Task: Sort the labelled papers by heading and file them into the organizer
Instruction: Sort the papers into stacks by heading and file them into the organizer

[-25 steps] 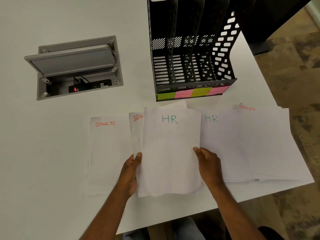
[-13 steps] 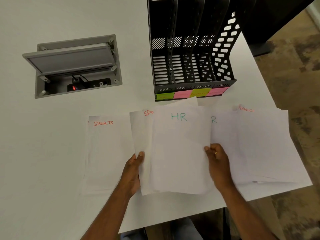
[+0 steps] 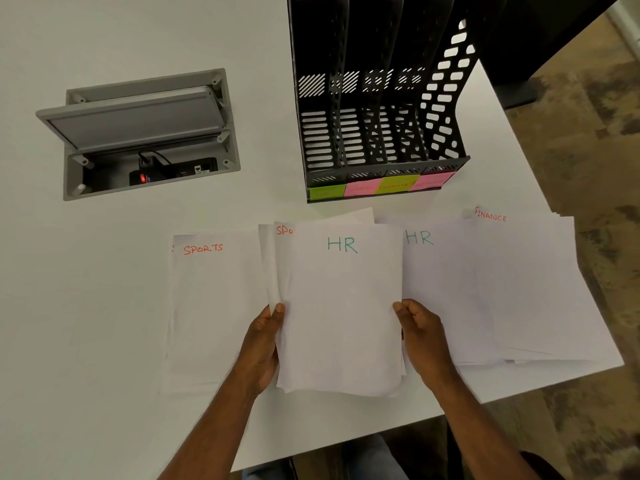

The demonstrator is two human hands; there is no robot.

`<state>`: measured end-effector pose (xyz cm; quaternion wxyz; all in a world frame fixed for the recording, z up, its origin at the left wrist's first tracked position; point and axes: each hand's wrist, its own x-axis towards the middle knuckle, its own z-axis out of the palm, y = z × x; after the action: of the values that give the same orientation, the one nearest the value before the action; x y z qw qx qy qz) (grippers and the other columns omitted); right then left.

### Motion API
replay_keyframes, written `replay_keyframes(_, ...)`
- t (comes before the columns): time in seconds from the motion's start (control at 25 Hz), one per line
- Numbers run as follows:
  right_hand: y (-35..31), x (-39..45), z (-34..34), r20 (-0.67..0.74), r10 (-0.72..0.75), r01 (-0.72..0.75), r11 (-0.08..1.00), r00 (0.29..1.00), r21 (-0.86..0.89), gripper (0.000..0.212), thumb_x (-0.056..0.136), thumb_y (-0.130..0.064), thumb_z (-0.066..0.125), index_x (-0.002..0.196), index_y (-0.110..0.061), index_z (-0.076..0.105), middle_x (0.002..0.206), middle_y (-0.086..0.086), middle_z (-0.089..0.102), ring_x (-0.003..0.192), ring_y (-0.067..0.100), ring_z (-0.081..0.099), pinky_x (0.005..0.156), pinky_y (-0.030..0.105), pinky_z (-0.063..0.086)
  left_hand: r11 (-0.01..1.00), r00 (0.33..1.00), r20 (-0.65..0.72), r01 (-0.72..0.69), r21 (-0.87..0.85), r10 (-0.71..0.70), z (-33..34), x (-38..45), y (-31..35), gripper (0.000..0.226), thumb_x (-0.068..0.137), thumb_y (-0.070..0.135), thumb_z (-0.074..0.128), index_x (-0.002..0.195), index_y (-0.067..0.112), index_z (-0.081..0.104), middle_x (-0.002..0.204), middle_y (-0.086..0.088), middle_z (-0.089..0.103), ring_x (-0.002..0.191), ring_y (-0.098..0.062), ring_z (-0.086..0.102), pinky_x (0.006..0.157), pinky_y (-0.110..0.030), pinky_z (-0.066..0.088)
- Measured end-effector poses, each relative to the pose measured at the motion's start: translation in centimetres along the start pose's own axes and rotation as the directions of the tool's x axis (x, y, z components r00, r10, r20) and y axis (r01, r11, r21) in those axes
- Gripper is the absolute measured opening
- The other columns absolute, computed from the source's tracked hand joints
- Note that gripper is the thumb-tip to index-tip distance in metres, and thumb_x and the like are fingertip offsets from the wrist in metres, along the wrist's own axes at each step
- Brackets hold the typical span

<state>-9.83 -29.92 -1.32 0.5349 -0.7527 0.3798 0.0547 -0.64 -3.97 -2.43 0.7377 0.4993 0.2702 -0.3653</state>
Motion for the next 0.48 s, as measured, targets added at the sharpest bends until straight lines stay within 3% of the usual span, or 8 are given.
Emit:
replay_keyframes(0.16, 0.0, 0.7, -0.4, 0.049, -0.003, 0.001, 0.999, 0.999, 0.039, 0.021, 0.101, -0.030, 0.054, 0.096, -0.020, 0.071, 0.084, -0.011, 0.072, 0.076, 0.002, 0.066, 0.078, 0.022, 0.052, 1.000, 0.999, -0.045, -0.012, 0.024, 0.013, -0.2, 0.6, -0.3, 0.022, 0.095, 0.027, 0.065, 0.114, 0.024, 0.075, 0.120, -0.008, 0.075, 0.105, -0.024, 0.073, 0.080, -0.032, 0.060)
replay_keyframes(0.24, -0.1, 1.0, -0.9, 0.010, -0.036, 0.036, 0.998, 0.999, -0.057, 0.018, 0.102, -0.031, 0.053, 0.096, -0.024, 0.068, 0.085, -0.015, 0.069, 0.076, 0.000, 0.062, 0.077, 0.014, 0.046, 0.999, 0.996, -0.087, -0.031, 0.035, 0.033, -0.4, 0.9, -0.3, 0.021, 0.098, 0.023, 0.062, 0.116, 0.022, 0.073, 0.118, -0.008, 0.075, 0.101, -0.023, 0.074, 0.078, -0.033, 0.060)
replay_keyframes(0.32, -0.2, 1.6, -2.2, -0.165, -0.118, 0.080, 0.972, 0.979, -0.223, 0.015, 0.103, -0.028, 0.051, 0.099, -0.028, 0.065, 0.091, -0.009, 0.068, 0.084, 0.008, 0.062, 0.075, 0.006, 0.040, 0.998, 0.994, -0.092, -0.054, 0.035, 0.057, -0.5, 1.1, -0.1, 0.019, 0.099, 0.021, 0.060, 0.114, 0.023, 0.073, 0.114, -0.007, 0.077, 0.098, -0.022, 0.075, 0.073, -0.032, 0.061)
replay_keyframes(0.4, 0.1, 2.4, -4.2, -0.376, -0.243, 0.091, 0.921, 0.894, -0.378, 0.018, 0.103, -0.023, 0.049, 0.105, -0.019, 0.066, 0.099, 0.005, 0.071, 0.087, 0.020, 0.065, 0.081, 0.016, 0.041, 0.997, 0.993, -0.097, -0.069, 0.042, 0.073, -0.7, 1.1, 0.3, 0.018, 0.099, 0.022, 0.061, 0.113, 0.024, 0.073, 0.112, -0.005, 0.078, 0.096, -0.022, 0.076, 0.071, -0.032, 0.062)
replay_keyframes(0.48, 1.2, 3.5, -6.3, -0.458, -0.326, 0.054, 0.857, 0.827, -0.512, 0.025, 0.104, -0.021, 0.046, 0.116, -0.007, 0.063, 0.108, 0.018, 0.070, 0.093, 0.034, 0.068, 0.084, 0.031, 0.046, 0.996, 0.991, -0.110, -0.075, 0.048, 0.080, -1.3, 1.0, 0.6, 0.020, 0.098, 0.023, 0.062, 0.116, 0.022, 0.071, 0.111, -0.006, 0.078, 0.095, -0.023, 0.076, 0.070, -0.032, 0.062)
